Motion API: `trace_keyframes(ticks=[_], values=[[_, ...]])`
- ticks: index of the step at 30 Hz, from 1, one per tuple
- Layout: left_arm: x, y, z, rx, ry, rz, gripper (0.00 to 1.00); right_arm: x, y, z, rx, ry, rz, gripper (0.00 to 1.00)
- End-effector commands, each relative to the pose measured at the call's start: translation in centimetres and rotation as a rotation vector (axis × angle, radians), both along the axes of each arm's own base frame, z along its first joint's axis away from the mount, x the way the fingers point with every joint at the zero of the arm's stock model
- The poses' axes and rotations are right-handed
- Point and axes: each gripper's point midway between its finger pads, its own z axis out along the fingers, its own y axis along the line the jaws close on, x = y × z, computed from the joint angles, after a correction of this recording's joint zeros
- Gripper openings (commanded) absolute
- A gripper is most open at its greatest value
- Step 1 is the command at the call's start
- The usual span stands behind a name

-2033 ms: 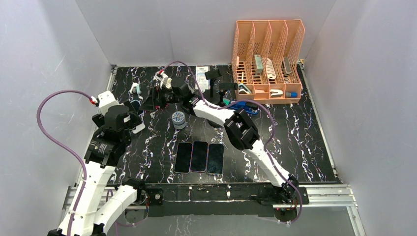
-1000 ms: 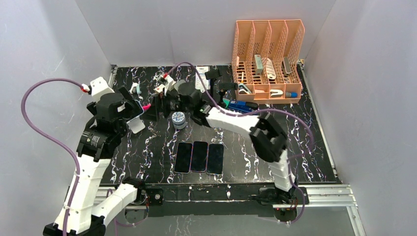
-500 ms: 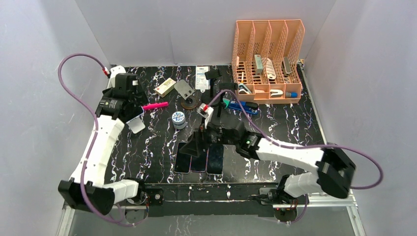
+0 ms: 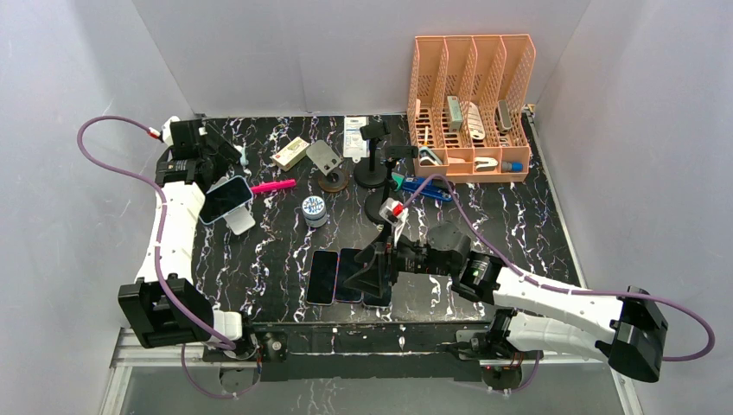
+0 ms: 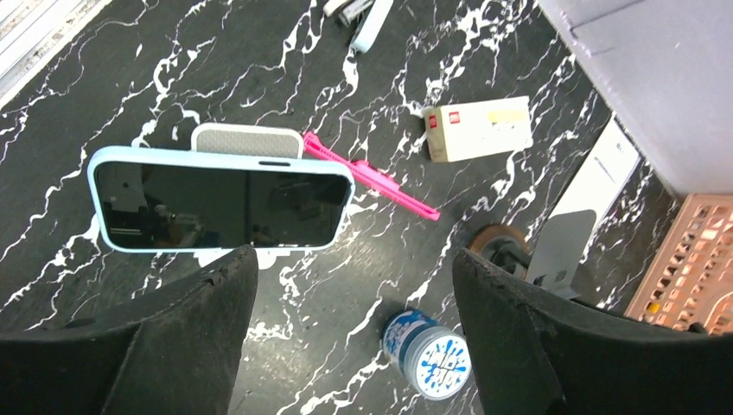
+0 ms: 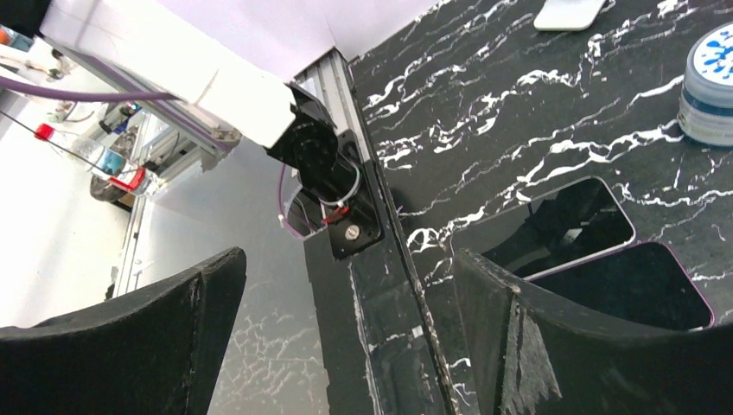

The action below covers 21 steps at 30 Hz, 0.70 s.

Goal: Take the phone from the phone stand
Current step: Adjust the phone stand with the phone at the center of the board.

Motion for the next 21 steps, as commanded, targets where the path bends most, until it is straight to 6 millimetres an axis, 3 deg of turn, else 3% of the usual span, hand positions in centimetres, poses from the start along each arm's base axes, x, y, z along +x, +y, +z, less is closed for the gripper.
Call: trace_keyframes(ticks=[1, 5, 9, 12, 17, 21], values=[[2.0, 1.2, 2.4, -0.001, -0.093, 0.065, 0.79, -0.1, -0.3, -0.9, -0.016, -0.024, 0.006, 0.96], [4.8, 1.1, 3.2, -0.003, -0.159, 0.039, 0.78, -0.2, -0.5, -1.3, -0.024, -0.038, 0.007, 0.96], [8.2, -1.0, 3.1, -0.006, -0.117, -0.177, 0.77, -0.1, -0.8, -1.1, -0.011, -0.062, 0.000, 0.96], [8.9, -0.6, 3.3, 0.085, -0.042, -0.276, 0.77, -0.2, -0.9, -1.1, -0.004, -0.071, 0.004, 0.96], [5.4, 1.3, 1.6, 0.326, 0.132, -0.460, 0.79, -0.4, -1.2, -1.1, 0.003, -0.083, 0.010, 0.96], [1.6, 4.2, 1.0, 0.507, 0.318, -0.528, 0.83, -0.4, -1.5, -1.2, 0.007, -0.095, 0.006, 0.97]])
